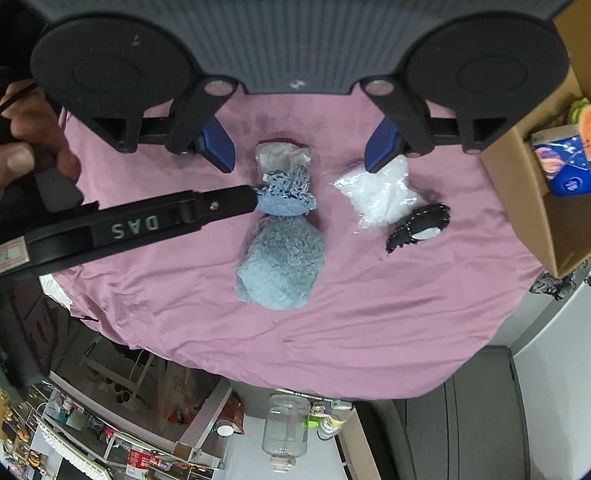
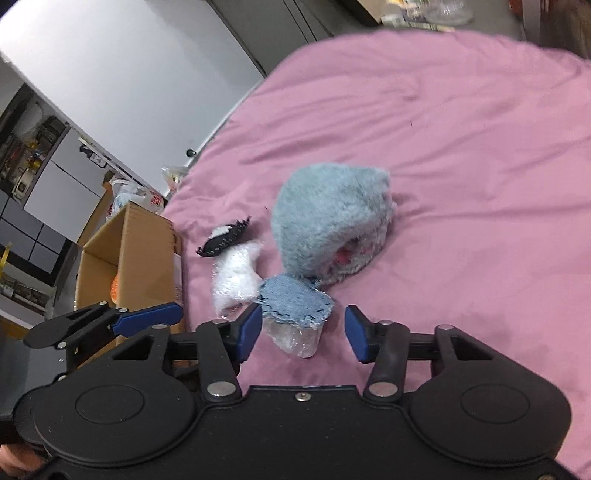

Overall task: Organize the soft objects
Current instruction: 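Close the right gripper on the blue knit cloth, then grasp the white plastic bag with the left gripper while the right lifts the knit cloth, then carry both items to the box and open the left gripper to drop the white bag, then lower the blue knit cloth into the box and open the right gripper, then move both tools back toward the black fabric item and grey plush, then close the right gripper on the grey fluffy plush, then lift the grey plush with the right gripper and carry it over the box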

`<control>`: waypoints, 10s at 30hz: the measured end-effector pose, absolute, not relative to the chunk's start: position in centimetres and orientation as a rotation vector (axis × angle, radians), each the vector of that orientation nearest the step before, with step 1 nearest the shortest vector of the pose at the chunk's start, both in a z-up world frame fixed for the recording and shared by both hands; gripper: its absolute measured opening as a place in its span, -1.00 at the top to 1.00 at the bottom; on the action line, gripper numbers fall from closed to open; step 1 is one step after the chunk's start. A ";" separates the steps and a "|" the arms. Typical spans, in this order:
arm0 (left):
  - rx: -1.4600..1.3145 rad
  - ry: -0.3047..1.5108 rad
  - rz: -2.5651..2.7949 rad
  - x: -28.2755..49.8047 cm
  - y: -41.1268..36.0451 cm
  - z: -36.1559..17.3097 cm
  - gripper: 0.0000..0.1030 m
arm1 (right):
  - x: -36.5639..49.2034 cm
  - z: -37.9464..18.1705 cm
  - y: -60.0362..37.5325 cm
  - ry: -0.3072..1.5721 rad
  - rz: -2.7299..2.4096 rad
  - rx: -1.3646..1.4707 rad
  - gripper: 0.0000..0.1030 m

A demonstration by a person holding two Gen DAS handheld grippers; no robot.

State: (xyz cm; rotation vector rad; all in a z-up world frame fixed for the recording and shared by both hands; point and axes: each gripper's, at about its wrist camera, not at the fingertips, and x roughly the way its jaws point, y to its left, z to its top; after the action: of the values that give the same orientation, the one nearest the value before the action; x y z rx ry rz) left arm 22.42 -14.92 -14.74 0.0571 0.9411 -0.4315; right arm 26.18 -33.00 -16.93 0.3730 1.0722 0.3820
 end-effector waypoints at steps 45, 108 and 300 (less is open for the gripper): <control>-0.111 0.962 -0.522 22.9 -14.3 -18.4 0.23 | 25.3 -15.3 -32.3 1.039 0.267 0.405 -0.10; -0.138 0.682 -0.197 13.6 3.3 -4.1 0.22 | 20.5 -4.7 -23.0 0.838 0.577 0.510 0.67; -0.211 0.725 -0.284 20.8 -5.8 -7.2 0.47 | 23.9 -8.3 -25.6 0.791 0.471 0.379 0.74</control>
State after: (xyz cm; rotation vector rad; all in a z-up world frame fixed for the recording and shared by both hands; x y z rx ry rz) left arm 20.76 -5.78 -7.15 -0.2109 0.7248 -0.2842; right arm 23.88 -25.56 -8.26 0.3792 0.7907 0.4712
